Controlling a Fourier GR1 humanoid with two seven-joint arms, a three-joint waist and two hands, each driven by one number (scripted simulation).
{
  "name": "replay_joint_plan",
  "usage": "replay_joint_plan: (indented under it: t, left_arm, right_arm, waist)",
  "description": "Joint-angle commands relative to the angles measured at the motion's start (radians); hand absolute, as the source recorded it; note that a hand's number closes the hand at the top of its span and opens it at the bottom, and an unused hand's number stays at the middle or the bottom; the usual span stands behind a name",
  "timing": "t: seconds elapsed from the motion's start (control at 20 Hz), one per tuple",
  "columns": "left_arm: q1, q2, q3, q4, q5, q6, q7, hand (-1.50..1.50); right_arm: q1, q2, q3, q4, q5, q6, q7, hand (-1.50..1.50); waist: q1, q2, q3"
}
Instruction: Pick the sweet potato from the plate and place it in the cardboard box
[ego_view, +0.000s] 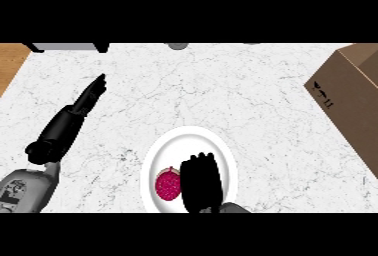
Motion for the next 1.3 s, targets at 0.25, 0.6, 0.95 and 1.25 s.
replay_joint_plan:
  t: [0.25, 0.6, 0.95, 1.25]
  left_arm:
    - [0.020, -0.016, 0.003, -0.021, -0.029, 0.003, -0.002, 0.00]
    - [-0.012, -0.038, 0.006, 0.007, -0.026, -0.021, 0.007, 0.00]
    - [0.087, -0.022, 0.016, -0.038, -0.052, -0.032, -0.032, 0.00]
    - [0.007, -0.043, 0.041, 0.018, -0.041, -0.036, 0.002, 0.00]
  right_arm:
    - [-0.164, -0.223, -0.376, 0.080, -0.048, -0.260, -0.351, 1.50]
    - [-0.364, -0.378, -0.558, 0.306, -0.059, -0.359, -0.649, 1.50]
    - [-0.415, -0.389, -0.697, 0.163, -0.027, -0.366, -0.435, 1.50]
    - [-0.450, -0.455, -0.882, 0.152, -0.049, -0.407, -0.303, 1.50]
  waist:
    - [0.008, 0.017, 0.004]
    - [0.019, 0.014, 0.002]
    - [0.005, 0.000, 0.001]
    - [-0.011, 0.002, 0.001]
